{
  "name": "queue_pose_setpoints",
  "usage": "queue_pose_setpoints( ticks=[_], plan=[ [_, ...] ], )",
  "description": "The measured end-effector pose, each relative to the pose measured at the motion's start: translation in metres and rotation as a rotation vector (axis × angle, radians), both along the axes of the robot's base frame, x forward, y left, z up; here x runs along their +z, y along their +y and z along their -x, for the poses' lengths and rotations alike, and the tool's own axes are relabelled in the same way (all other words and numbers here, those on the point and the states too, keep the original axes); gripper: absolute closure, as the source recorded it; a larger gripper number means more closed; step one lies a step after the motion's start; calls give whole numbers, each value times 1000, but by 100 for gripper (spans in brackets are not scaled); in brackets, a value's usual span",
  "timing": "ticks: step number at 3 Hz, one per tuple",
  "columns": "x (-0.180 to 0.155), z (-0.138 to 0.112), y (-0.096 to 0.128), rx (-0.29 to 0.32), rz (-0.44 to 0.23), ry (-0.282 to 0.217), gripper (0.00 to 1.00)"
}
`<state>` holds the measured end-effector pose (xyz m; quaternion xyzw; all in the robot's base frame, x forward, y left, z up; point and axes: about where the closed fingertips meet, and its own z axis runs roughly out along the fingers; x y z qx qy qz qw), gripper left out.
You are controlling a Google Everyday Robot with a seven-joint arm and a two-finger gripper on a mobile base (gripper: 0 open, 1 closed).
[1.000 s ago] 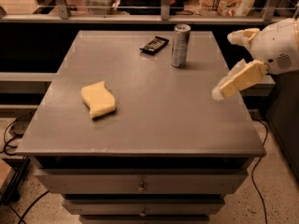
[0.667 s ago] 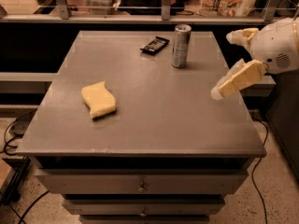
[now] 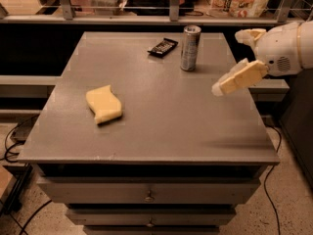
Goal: Pick redbull can
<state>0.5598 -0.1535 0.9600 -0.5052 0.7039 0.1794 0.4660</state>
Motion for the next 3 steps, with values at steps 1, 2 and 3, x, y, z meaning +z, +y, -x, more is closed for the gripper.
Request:
queue_pose_setpoints(
  ticks=[1, 2, 3],
  plan=[
    [-8, -30, -1, -49, -86, -36, 0],
    [-18, -61, -3, -94, -160, -59, 0],
    [-29, -92, 1, -111, -240, -69, 0]
  ],
)
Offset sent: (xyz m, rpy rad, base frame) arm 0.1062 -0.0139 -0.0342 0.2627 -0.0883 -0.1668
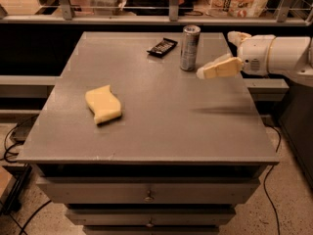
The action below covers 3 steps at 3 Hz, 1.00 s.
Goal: Pick redbull can
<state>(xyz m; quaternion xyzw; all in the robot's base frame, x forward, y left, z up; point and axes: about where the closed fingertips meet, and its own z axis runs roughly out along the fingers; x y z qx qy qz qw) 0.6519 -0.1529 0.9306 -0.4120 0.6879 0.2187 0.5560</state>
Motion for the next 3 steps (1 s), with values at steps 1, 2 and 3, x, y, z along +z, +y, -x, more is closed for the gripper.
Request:
queue_pose_setpoints(
  ticks=[1, 2, 3],
  plan=[
    [-14, -27, 11, 12, -48, 11, 0],
    [-25, -49, 26, 30, -78, 27, 0],
    [-32, -68, 40, 46, -104, 39, 0]
  ],
)
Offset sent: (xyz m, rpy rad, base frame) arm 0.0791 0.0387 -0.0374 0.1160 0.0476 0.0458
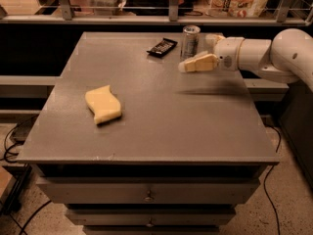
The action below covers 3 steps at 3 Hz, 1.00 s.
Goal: Pick redbull can
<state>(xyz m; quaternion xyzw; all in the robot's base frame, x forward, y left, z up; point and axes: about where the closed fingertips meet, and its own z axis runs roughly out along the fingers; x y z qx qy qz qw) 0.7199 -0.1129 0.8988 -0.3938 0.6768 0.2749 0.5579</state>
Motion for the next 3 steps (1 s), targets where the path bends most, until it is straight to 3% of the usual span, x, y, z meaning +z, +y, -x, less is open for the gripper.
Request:
queue_pose_setpoints(
  ticks=[1, 3],
  plan=[
    [0, -13, 17, 16, -8, -1, 17],
    [27, -13, 40, 68, -21, -59, 64]
  ],
)
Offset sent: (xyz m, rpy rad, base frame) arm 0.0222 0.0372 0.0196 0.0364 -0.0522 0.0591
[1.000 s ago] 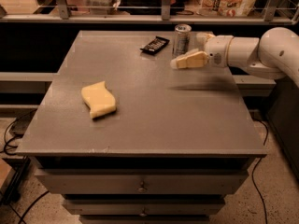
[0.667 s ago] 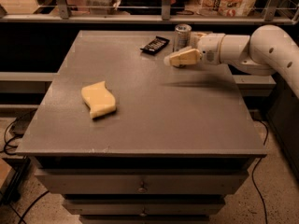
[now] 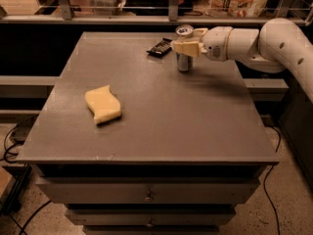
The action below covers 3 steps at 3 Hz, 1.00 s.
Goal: Pick redbull can
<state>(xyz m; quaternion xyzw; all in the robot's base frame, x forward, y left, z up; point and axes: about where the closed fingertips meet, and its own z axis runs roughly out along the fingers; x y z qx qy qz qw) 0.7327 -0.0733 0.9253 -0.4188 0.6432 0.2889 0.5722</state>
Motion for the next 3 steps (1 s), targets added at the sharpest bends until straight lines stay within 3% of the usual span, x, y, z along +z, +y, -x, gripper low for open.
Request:
queue_pose_setpoints(
  ticks=[1, 2, 3],
  plan=[
    [51, 21, 15, 56, 21, -69, 87],
    [133, 60, 24, 130, 67, -168, 100],
    [124, 56, 26, 129, 63, -156, 100]
  ],
)
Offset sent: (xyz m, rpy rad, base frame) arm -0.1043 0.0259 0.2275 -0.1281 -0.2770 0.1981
